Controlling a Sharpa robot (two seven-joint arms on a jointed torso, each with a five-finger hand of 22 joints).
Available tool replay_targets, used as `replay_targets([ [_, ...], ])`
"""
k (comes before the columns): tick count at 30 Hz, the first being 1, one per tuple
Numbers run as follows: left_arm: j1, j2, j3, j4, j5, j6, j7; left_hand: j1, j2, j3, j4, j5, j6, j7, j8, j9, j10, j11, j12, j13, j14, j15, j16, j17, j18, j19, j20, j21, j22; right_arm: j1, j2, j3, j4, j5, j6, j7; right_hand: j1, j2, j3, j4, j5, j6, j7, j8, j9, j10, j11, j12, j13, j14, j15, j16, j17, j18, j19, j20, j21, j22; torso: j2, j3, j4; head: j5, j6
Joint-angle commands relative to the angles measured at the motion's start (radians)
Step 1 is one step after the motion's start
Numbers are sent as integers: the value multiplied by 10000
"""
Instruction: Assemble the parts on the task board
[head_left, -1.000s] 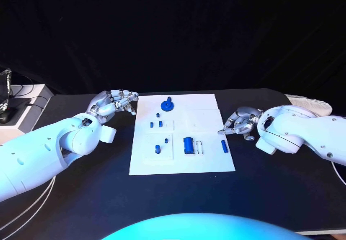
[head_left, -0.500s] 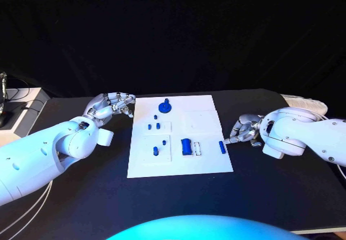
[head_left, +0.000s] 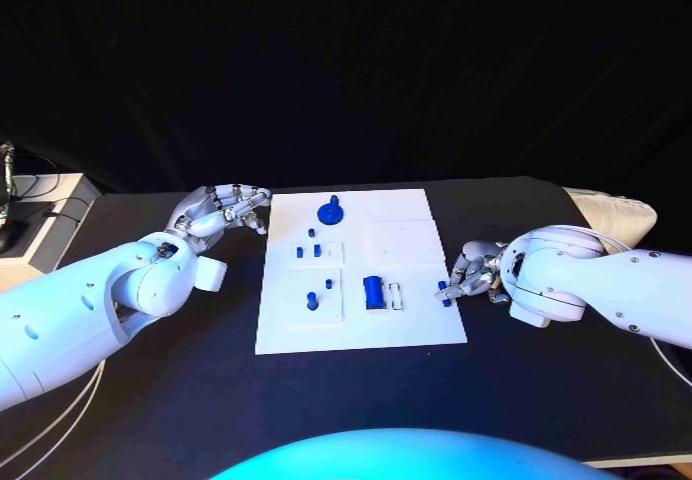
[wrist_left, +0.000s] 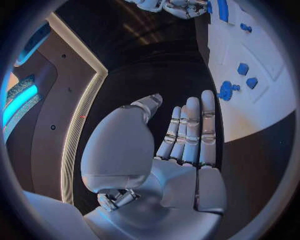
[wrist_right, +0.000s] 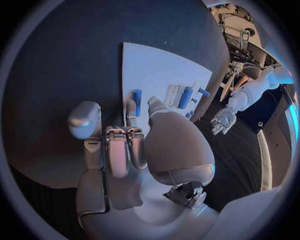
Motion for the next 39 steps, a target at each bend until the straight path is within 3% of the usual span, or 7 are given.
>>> replay_targets([
  [1,-8,8,7,17,-8,153,96,26,42,-43,-2,-15,-37,-1,11,-13,-73,19,-42,-9,8,-10,64,-8,56,66,-12,-54,-13,-48,38,-9,-69,-188,142,-174,-85,26,-69,-1,16,86,-12,-41,-1,979,-30,7,2543,989,-18,-1,2394,-79,48,33,9,0,-2,-2,-8,18,-26],
  [22,-9,-7,6,24,0,217,55,31,59,-62,28,-15,-40,3,11,-22,-76,21,-35,-8,8,-9,66,-10,56,76,-12,-65,-21,-295,499,-36,-421,-1225,-86,-187,436,74,244,-71,171,152,-87,-81,27,979,-101,5,2543,991,-82,0,2399,-80,55,-21,-21,30,3,2,-1,14,-60],
  [28,-9,-15,6,36,9,220,39,28,67,-66,40,-15,-43,6,10,-25,-78,22,-34,-8,8,-8,66,-10,56,79,-12,-68,-23,-338,603,-39,-462,-1302,51,-163,973,-107,609,-102,722,46,-51,-256,-28,959,-77,-32,2520,987,-68,-6,2383,-79,49,-24,-85,38,-7,-6,-5,22,-85],
  [30,-9,-16,6,40,11,221,34,28,67,-66,40,-15,-43,6,10,-25,-78,22,-34,-8,8,-8,66,-10,56,79,-12,-68,-23,-355,628,-42,-496,-1312,100,-158,1276,-185,961,-113,511,15,-28,-365,-81,934,-60,-78,2492,985,-56,-9,2376,-74,40,-17,-139,29,-11,-7,-2,25,-92],
  [33,-9,-20,6,42,13,221,29,25,82,-72,59,-15,-50,10,7,-30,-81,23,-32,-8,8,-6,66,-11,56,83,-12,-73,-27,-376,643,-45,-527,-1320,135,-133,1562,-400,1464,-133,749,-1,15,-513,-154,912,-27,-118,2467,982,-31,-14,2362,-70,30,1,-193,33,-15,-12,-1,29,-98],
  [38,-9,-28,6,43,16,220,11,25,82,-72,59,-15,-50,10,7,-30,-81,23,-32,-8,8,-6,66,-11,56,83,-12,-73,-27,-397,635,-48,-526,-1035,146,0,2060,-776,2673,-347,1771,-129,157,-894,-347,893,79,-148,2451,981,36,-15,2359,-73,30,35,-210,93,-12,-6,-5,34,-101],
  [39,-9,-29,6,43,16,221,7,25,88,-73,65,-14,-52,11,6,-32,-82,24,-31,-8,9,-6,66,-11,56,85,-12,-75,-28,-399,633,-49,-528,-907,140,40,2166,-864,3096,-453,1706,-134,208,-995,-426,889,119,-153,2448,981,67,-15,2359,-79,29,53,-196,123,-12,-4,-7,38,-101],
])
